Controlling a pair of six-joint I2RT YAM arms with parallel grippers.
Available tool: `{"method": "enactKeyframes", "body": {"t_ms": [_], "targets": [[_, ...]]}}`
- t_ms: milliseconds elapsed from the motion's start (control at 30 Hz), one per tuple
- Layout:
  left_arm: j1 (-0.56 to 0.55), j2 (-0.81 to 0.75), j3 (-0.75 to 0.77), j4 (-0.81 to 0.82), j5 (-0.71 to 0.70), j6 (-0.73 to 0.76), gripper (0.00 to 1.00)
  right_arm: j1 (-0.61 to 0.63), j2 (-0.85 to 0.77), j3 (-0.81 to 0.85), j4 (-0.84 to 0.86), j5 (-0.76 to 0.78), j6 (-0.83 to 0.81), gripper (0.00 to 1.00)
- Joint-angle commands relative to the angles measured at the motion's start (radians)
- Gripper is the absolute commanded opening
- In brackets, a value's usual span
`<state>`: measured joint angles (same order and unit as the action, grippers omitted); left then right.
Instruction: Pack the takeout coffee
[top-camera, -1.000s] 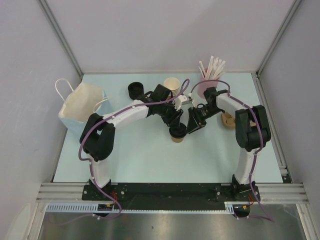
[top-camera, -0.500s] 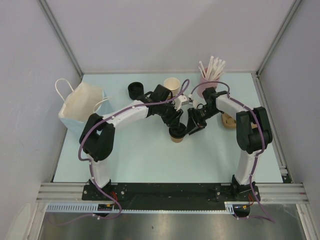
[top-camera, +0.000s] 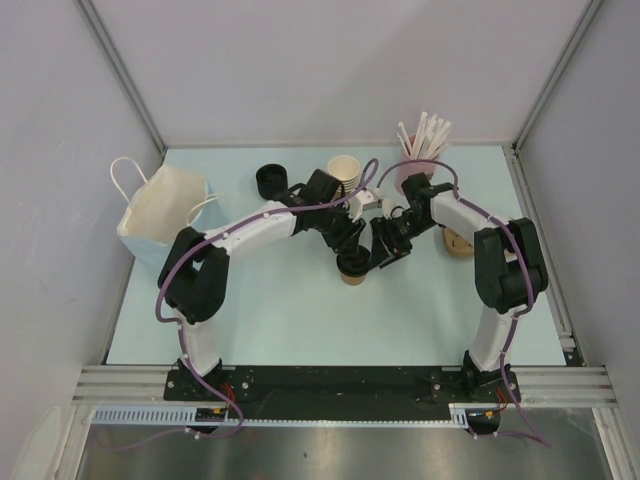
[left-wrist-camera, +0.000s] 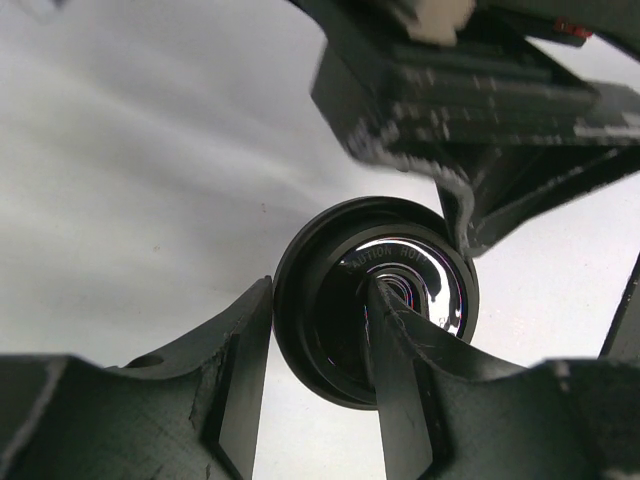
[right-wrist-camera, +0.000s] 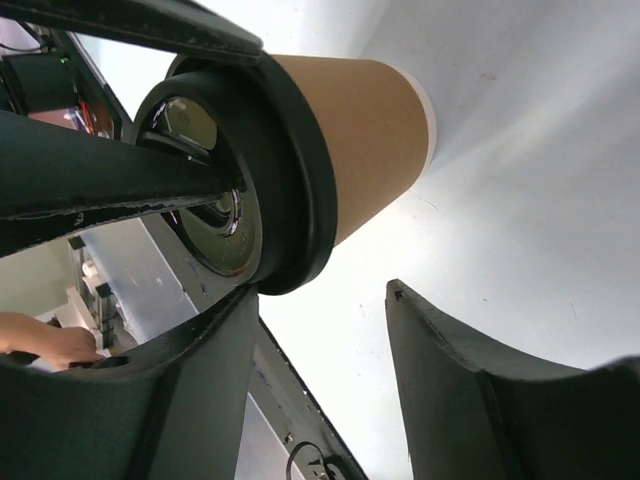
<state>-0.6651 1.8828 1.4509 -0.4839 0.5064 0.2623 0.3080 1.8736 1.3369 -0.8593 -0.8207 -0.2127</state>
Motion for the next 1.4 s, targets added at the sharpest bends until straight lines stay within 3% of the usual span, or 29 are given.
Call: {"method": "enactKeyframes", "body": {"t_ms": [0,433,567,867,1367], "targets": [[0.001,0.053,-0.07,-0.096,-0.158,0.052,0.46,0.083,0.033,-0.007,0.074,0.043,-0.016,0.6],[0.001,0.067,-0.064,-0.091,-0.155,0.051,0.46,0.077,0.052,-0.016,0.129,0.144,0.039,0.61],[-0.002,0.068,-0.067,-0.09,-0.155,0.049,0.46,0.086,0.078,-0.021,0.146,0.303,0.062,0.6],[-0.001,0.058,-0.073,-0.094,-0.16,0.054,0.46,0.109,0.131,-0.022,0.135,0.437,0.055,0.59],[-0.001,0.042,-0.084,-0.091,-0.161,0.06,0.46,0.135,0.127,-0.033,0.131,0.54,0.03,0.59]]}}
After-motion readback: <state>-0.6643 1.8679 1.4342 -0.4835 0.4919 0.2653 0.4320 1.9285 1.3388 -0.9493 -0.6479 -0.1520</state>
